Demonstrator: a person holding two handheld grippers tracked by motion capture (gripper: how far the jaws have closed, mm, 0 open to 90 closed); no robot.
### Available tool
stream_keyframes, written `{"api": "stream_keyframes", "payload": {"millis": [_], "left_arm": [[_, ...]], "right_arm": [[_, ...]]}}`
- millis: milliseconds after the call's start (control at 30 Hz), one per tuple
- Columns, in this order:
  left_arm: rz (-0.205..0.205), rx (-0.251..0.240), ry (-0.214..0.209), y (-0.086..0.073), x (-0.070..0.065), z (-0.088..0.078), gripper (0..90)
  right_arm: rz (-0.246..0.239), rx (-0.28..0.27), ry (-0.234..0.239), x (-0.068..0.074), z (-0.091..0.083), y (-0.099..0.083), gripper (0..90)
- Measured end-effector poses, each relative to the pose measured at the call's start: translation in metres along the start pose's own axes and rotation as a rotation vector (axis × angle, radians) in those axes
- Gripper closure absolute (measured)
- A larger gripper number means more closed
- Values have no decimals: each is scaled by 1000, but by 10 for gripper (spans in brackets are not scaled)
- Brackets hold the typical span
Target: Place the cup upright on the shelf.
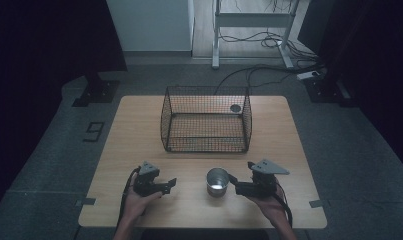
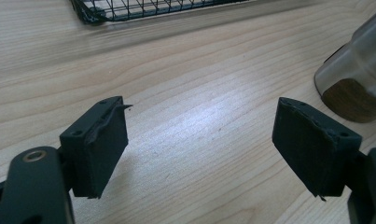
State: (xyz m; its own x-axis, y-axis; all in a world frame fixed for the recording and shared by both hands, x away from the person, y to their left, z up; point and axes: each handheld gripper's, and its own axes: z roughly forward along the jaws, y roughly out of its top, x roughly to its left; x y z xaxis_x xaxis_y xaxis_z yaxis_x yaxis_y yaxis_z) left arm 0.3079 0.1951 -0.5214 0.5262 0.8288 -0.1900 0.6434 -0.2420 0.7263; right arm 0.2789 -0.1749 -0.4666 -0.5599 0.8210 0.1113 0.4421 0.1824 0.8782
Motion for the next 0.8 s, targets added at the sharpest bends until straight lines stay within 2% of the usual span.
{"api": "stream_keyframes", "payload": {"millis": [100, 267, 800], "left_arm": [[-7, 0, -2, 0, 1, 1, 184], [-5, -2, -5, 0, 0, 0, 183], [-9, 2, -8, 0, 1, 2, 183]], "right_arm": [[3, 6, 15, 2, 3, -1, 139], [30, 14, 77, 6, 14, -4, 132], [-32, 57, 94, 26, 39, -8, 70]]}}
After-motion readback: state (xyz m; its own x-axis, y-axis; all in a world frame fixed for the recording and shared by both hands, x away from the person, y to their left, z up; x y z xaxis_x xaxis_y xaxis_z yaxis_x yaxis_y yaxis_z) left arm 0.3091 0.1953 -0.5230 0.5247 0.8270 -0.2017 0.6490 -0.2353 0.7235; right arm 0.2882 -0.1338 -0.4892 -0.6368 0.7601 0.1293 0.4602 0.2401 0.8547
